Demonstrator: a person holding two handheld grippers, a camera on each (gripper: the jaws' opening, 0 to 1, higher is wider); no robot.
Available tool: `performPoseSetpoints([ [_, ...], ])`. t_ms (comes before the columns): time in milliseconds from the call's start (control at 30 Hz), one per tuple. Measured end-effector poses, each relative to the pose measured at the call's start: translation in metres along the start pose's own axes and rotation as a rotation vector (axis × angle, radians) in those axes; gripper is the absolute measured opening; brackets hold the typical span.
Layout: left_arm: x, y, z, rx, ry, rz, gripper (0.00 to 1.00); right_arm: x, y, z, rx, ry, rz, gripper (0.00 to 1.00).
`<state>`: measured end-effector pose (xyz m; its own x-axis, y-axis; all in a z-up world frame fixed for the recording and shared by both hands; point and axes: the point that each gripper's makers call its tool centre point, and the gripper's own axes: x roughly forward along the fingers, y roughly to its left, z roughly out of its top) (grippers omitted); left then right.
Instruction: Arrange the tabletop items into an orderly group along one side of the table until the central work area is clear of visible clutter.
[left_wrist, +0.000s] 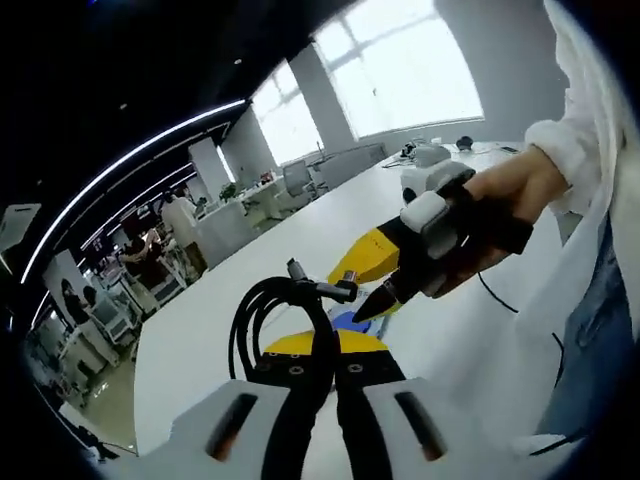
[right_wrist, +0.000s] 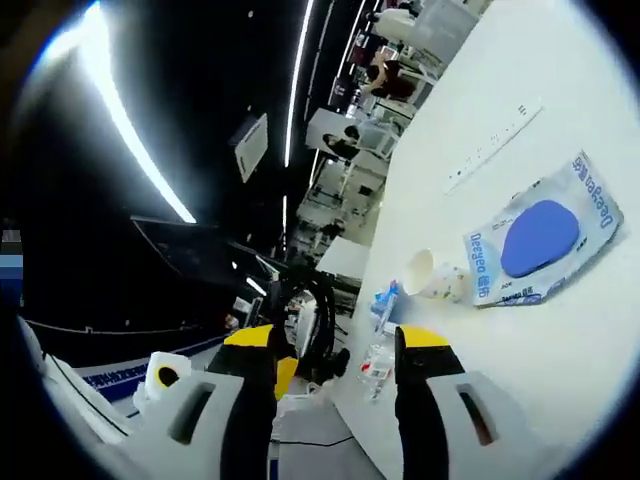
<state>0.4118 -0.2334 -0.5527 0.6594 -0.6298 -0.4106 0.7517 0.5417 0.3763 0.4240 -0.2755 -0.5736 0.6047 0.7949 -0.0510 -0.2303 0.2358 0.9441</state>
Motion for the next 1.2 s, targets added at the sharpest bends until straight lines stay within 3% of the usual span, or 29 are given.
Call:
performPoseSetpoints([
  [233, 0.008, -0.029, 0.005, 0.184, 0.034, -0.071, 0.02, -0.007, 0.009, 0.002, 0.011, -0.003, 0.021, 0.47],
  [400, 0.016, -0.047, 0.014, 0.21, 0.029, -0.098, 0.02, -0.006, 0.012, 0.003, 0.016, -0.006, 0.026, 0.44],
  [533, 0.019, -0.058, 0.017, 0.285, 0.041, -0.117, 0.02, -0.01, 0.008, -0.001, 0.018, 0.008, 0.007, 0.41],
  [567, 0.02, -0.061, 0.016, 0.318, 0.051, -0.124, 0.02, -0.011, 0.006, -0.001, 0.038, -0.001, -0.001, 0.4],
  [667, 0.019, -0.068, 0.012, 0.32, 0.061, -0.144, 0.02, -0.014, 0.002, -0.001, 0.073, -0.02, -0.007, 0.32],
  [767, 0.018, -0.076, 0.007, 0.345, 0.084, -0.164, 0.02, -0.015, 0.005, -0.004, 0.079, -0.003, -0.002, 0.16],
  [800, 0.017, -0.078, 0.007, 0.357, 0.085, -0.163, 0.02, -0.016, 0.0, -0.007, 0.067, 0.013, -0.049, 0.16],
  [867, 0.016, -0.08, 0.003, 0.355, 0.1, -0.168, 0.02, -0.017, -0.002, -0.012, 0.074, 0.053, -0.066, 0.16],
  [1000, 0.016, -0.083, 0.003, 0.292, 0.095, -0.174, 0.03, -0.019, -0.004, -0.012, 0.079, 0.052, -0.062, 0.14],
  [1200, 0.017, -0.083, 0.011, 0.109, 0.02, -0.175, 0.03, -0.025, 0.005, -0.009, 0.067, 0.06, -0.041, 0.12],
])
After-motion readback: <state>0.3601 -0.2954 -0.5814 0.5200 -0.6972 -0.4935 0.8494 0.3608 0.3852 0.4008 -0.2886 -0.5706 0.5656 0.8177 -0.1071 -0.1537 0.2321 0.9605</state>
